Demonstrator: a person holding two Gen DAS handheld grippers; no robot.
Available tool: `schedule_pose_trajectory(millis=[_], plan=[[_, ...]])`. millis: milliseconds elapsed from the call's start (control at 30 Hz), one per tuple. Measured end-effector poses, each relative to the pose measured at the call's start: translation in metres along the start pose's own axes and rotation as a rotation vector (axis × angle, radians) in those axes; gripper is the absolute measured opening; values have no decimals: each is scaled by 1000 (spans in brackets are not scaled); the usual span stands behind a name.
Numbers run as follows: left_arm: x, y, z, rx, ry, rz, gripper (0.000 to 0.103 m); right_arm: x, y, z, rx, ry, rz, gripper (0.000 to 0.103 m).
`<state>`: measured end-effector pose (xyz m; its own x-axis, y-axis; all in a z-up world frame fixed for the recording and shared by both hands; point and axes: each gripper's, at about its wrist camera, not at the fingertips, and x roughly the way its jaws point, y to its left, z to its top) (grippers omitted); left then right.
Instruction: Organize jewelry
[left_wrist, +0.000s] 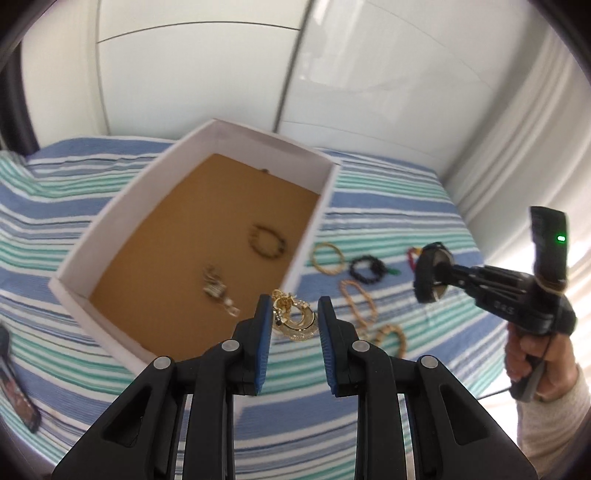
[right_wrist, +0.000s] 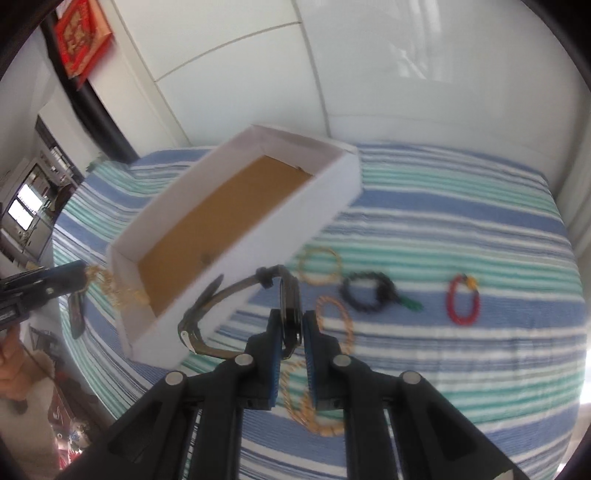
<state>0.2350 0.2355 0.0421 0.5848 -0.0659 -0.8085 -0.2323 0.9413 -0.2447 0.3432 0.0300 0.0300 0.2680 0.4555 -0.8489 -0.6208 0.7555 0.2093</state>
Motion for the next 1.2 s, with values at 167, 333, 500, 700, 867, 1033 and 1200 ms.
schedule_pose_trajectory(millis=[167,333,500,700,867,1033,1200], plan=[[33,40,22,-79,32,47,24,29,45,48,-82,-6,24,11],[70,56,44,-121,45,53,24,70,57,94,-122,-15,-4,11],[105,69,64,-147,43,79,24,119,37,131,-120,-8,-29,11],[154,72,74,-163,83,122,24,177,11,153,-109,16,-48,11],[192,78,72,-191,124,144,25,210,-8,159,-86,45,-57,13],[202,82,70,-215,130,173,55,208,-27,160,-14,16,-29,41],[173,70,62,-183,79,180,60,168,-37,144,43,-47,-52,41]])
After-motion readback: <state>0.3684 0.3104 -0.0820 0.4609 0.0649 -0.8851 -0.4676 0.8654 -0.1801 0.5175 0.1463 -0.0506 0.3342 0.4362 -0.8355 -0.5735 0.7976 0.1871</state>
